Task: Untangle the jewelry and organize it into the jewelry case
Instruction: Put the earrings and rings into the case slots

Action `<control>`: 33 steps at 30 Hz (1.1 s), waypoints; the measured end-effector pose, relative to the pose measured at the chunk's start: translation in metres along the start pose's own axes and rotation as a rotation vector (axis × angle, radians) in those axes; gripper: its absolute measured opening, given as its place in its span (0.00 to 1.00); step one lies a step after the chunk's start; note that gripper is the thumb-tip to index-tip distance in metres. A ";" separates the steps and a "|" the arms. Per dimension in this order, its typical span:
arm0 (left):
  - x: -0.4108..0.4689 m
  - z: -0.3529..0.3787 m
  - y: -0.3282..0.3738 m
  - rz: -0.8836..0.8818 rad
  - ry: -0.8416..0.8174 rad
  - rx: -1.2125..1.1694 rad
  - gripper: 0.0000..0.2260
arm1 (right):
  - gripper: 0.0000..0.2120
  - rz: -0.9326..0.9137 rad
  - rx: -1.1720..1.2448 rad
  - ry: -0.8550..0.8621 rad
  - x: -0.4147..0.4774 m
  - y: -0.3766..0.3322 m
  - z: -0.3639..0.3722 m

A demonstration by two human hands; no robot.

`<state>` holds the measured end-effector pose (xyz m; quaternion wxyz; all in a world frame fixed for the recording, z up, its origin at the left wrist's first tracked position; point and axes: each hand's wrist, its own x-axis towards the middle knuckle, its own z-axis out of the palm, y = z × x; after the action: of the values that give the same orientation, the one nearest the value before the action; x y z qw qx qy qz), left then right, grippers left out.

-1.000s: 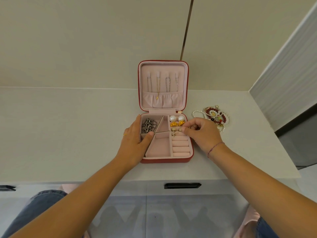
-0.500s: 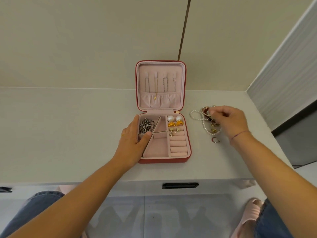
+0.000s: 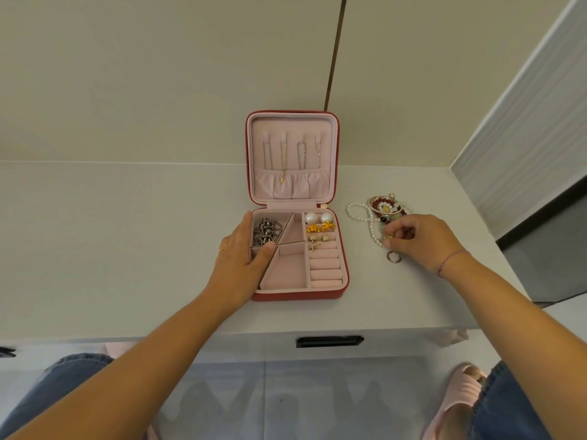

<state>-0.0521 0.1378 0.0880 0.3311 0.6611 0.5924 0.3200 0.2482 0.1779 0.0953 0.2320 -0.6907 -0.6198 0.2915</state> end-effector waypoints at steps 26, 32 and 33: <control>0.000 0.002 0.000 -0.031 0.022 0.008 0.23 | 0.09 -0.018 0.187 0.000 0.002 0.005 -0.015; 0.002 0.002 -0.005 -0.007 0.017 0.011 0.19 | 0.06 -0.017 0.197 0.000 -0.002 -0.001 -0.012; 0.002 0.002 -0.005 -0.009 0.019 0.012 0.21 | 0.06 -0.021 0.211 0.014 -0.002 -0.003 -0.011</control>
<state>-0.0533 0.1404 0.0824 0.3231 0.6574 0.6002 0.3212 0.2535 0.1766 0.1058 0.3109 -0.6579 -0.5913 0.3476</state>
